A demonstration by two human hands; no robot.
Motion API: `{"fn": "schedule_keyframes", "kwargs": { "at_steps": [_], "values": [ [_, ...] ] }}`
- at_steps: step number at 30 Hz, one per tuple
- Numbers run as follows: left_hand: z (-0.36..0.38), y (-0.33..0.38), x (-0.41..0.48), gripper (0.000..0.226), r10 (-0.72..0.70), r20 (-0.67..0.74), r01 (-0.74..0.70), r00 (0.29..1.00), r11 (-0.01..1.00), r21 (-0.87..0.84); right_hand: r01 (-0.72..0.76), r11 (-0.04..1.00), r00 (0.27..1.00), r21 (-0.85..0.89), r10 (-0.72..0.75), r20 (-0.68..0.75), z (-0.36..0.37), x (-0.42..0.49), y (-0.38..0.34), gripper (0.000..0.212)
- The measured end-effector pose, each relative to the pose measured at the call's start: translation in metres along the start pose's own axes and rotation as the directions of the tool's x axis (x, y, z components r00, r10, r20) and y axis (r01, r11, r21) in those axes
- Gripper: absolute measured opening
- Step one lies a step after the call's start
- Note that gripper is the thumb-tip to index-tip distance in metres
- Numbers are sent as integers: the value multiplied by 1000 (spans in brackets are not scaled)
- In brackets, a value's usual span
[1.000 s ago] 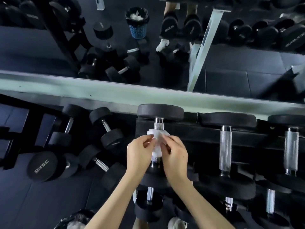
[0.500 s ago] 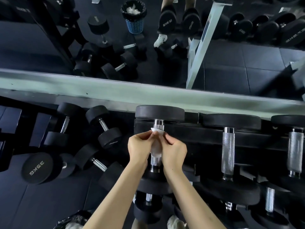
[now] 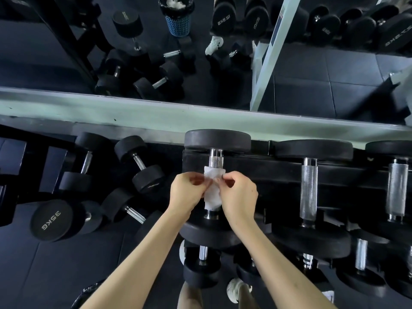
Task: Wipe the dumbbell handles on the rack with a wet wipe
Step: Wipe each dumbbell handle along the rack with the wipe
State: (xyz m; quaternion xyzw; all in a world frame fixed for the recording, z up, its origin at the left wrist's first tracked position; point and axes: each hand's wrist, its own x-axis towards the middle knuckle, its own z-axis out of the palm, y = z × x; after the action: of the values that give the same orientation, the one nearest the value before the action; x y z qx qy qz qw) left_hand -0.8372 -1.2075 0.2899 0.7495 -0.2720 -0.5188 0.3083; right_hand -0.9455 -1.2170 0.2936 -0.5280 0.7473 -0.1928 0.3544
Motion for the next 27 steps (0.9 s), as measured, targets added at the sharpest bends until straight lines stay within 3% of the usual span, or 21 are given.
{"fn": "schedule_keyframes", "kwargs": {
  "at_steps": [4, 6, 10, 12, 14, 17, 20, 22, 27],
  "values": [
    [-1, 14, -11, 6, 160, -122, -142, 980, 980, 142, 24, 992, 1000, 123, -23, -8, -12, -1, -3, 14],
    [-6, 25, -20, 7, 179, -100, -172, 979, 982, 79, 25, 967, 997, 252, -42, 60, -24, -6, -7, 18],
    [-17, 48, -35, 7, -6, 243, 79, 970, 954, -290, -118, 826, 955, 552, -57, 290, -43, -19, -14, 25],
    [-24, 56, -38, 14, -45, 373, 176, 927, 929, -324, -142, 797, 939, 588, -80, 335, -51, -20, -16, 19],
    [-30, 58, -39, 16, -33, 398, 148, 917, 954, -262, -161, 791, 954, 590, -29, 299, -57, -19, -13, 23],
    [-37, 48, -34, 12, 8, 207, 9, 978, 997, -79, -75, 880, 997, 469, 56, 55, -53, -6, 2, 36],
    [-33, 26, -26, 6, 74, 38, -80, 997, 977, 198, 57, 952, 998, 300, -45, -45, -34, 9, 3, 23],
    [-26, 11, -27, 21, 90, 73, -110, 993, 928, 355, 141, 970, 990, 200, -132, -58, -16, 14, -5, 22],
    [-29, -5, -37, 54, -1, 263, -99, 965, 925, 366, 217, 972, 976, 89, -216, -25, 4, 11, -5, 45]
  ]
}}
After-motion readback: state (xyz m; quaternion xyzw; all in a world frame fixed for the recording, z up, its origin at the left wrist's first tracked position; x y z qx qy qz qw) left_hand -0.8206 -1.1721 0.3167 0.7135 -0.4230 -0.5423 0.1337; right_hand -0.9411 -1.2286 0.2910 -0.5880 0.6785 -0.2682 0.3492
